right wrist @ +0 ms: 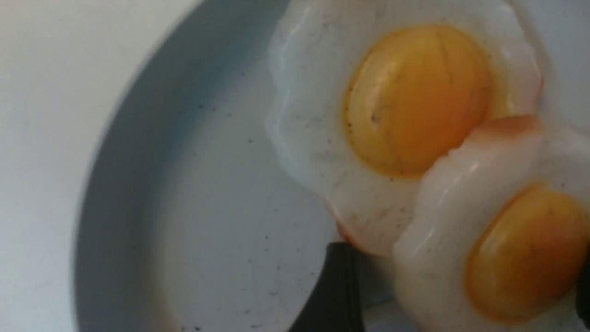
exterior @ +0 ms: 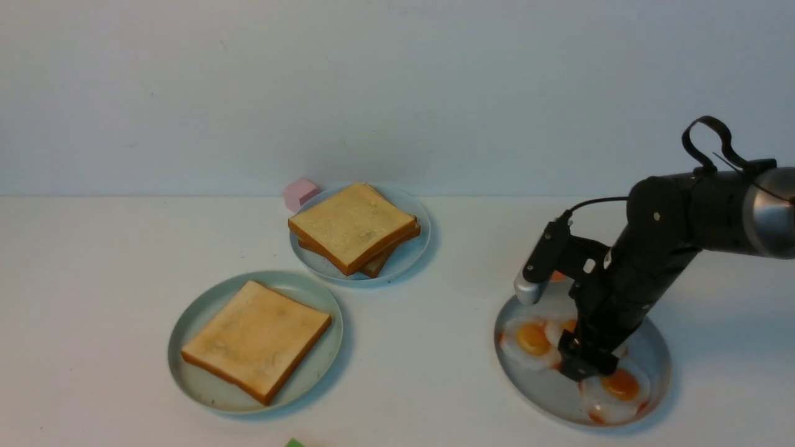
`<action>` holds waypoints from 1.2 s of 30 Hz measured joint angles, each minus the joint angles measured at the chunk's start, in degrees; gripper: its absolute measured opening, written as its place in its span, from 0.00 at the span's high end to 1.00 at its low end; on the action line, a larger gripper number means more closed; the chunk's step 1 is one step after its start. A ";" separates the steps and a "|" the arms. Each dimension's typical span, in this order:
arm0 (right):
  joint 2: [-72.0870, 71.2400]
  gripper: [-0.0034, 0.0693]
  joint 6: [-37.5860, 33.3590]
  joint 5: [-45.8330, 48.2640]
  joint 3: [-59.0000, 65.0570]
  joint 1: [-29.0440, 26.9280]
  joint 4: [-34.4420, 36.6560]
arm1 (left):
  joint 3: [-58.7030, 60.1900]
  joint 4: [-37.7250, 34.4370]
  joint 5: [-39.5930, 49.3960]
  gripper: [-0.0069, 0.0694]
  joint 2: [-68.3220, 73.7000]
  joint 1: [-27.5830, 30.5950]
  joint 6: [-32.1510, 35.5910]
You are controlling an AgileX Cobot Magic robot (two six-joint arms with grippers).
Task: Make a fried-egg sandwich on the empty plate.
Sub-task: Use the right arm to grab a fried egg
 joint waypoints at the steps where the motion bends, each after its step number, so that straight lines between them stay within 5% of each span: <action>1: 0.05 0.08 -0.08 -0.01 0.00 0.00 0.00 | 0.00 0.00 0.00 0.93 0.00 0.00 0.00; 6: 0.33 0.25 -0.13 -0.42 -0.24 0.00 -1.30 | 0.00 -0.06 0.00 0.92 0.00 0.00 0.00; 16: 0.10 0.28 -0.13 3.88 -2.93 0.61 -2.43 | 0.00 -0.17 0.20 0.92 0.00 0.00 0.00; 22: -4.29 0.85 -0.08 6.79 -4.86 0.67 -2.35 | 0.00 -0.49 0.87 0.91 0.00 0.00 -0.05; 36: -5.06 0.87 3.69 6.11 -4.93 0.80 -5.09 | 0.00 -0.59 0.99 0.91 0.00 0.00 -0.05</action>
